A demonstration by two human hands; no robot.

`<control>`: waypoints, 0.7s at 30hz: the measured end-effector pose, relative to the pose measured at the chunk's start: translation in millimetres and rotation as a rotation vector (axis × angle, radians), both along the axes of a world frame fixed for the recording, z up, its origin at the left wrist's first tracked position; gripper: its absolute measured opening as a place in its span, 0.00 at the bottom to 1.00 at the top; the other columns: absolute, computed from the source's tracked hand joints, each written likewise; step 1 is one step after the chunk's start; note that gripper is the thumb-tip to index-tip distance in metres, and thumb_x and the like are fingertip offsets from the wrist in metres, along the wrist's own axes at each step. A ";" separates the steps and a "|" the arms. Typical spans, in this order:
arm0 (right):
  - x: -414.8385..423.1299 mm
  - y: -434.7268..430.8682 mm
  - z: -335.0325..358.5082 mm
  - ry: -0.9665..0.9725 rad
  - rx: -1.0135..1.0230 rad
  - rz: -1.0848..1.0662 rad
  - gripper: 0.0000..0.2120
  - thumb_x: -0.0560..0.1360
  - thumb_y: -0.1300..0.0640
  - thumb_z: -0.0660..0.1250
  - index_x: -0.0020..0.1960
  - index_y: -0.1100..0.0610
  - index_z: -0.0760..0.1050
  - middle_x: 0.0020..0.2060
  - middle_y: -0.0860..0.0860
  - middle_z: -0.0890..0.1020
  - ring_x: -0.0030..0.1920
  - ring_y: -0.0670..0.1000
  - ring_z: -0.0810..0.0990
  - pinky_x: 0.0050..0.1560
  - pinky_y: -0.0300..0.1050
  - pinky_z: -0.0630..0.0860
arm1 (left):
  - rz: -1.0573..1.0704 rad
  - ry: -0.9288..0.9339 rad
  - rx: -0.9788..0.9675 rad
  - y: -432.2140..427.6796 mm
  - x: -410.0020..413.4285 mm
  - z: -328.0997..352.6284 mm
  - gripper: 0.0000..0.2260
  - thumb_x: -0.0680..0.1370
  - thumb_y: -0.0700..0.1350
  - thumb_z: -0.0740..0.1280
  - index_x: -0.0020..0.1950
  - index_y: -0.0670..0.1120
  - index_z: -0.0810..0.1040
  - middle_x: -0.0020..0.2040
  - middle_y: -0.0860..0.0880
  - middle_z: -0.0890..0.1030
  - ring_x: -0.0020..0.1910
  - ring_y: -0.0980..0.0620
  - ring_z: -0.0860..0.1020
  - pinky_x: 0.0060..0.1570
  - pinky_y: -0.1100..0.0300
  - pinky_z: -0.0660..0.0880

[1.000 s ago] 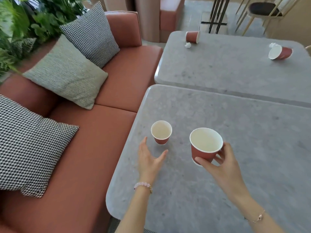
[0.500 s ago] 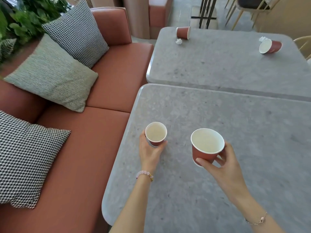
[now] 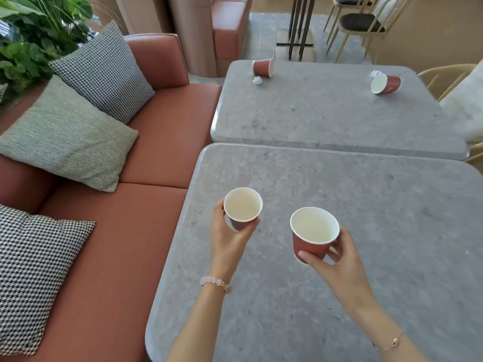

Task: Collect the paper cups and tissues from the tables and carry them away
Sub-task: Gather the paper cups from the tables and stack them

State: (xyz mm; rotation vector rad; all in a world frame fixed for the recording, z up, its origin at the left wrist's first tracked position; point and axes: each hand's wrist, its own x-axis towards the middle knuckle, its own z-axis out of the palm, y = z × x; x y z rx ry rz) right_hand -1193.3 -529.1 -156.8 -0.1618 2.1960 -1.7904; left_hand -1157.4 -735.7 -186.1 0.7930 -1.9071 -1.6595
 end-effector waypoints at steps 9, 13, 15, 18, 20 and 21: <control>4.9 33.1 6.7 0.034 -0.006 -0.063 0.29 0.63 0.59 0.80 0.55 0.39 0.70 0.49 0.33 0.79 0.52 0.35 0.78 0.45 0.30 0.74 | -0.160 0.086 0.055 46.6 2.4 55.8 0.28 0.62 0.47 0.77 0.59 0.57 0.72 0.55 0.61 0.78 0.58 0.59 0.75 0.54 0.67 0.71; 12.5 52.5 5.2 0.021 -0.012 -0.077 0.29 0.61 0.58 0.80 0.54 0.40 0.71 0.49 0.37 0.80 0.51 0.35 0.78 0.44 0.27 0.73 | -0.212 0.142 0.101 65.6 3.2 84.5 0.29 0.62 0.47 0.77 0.61 0.53 0.72 0.57 0.57 0.79 0.57 0.59 0.76 0.52 0.68 0.73; 17.5 60.7 4.2 0.030 0.005 -0.062 0.29 0.62 0.59 0.80 0.55 0.42 0.71 0.50 0.41 0.80 0.50 0.36 0.78 0.46 0.28 0.73 | -0.230 0.181 0.122 75.5 3.6 101.5 0.30 0.61 0.49 0.77 0.61 0.53 0.72 0.55 0.58 0.79 0.56 0.60 0.77 0.52 0.68 0.74; 23.2 71.6 6.8 0.056 0.020 -0.033 0.28 0.63 0.62 0.79 0.55 0.44 0.71 0.52 0.42 0.80 0.50 0.35 0.77 0.47 0.27 0.73 | -0.275 0.225 0.128 95.5 3.0 122.8 0.30 0.60 0.50 0.76 0.60 0.50 0.72 0.55 0.56 0.80 0.56 0.57 0.78 0.55 0.61 0.75; 25.6 79.9 10.5 0.069 0.017 -0.021 0.28 0.63 0.61 0.79 0.55 0.42 0.71 0.51 0.40 0.79 0.50 0.34 0.77 0.46 0.26 0.72 | -0.334 0.220 0.132 114.5 2.2 129.7 0.29 0.60 0.49 0.77 0.58 0.50 0.72 0.52 0.57 0.81 0.55 0.58 0.78 0.53 0.61 0.75; 26.4 84.6 13.1 0.073 0.013 -0.020 0.28 0.63 0.60 0.79 0.55 0.42 0.71 0.51 0.38 0.80 0.50 0.34 0.77 0.45 0.26 0.72 | -0.364 0.201 0.130 125.1 1.9 130.9 0.28 0.59 0.49 0.77 0.57 0.51 0.73 0.52 0.57 0.81 0.55 0.58 0.78 0.54 0.60 0.75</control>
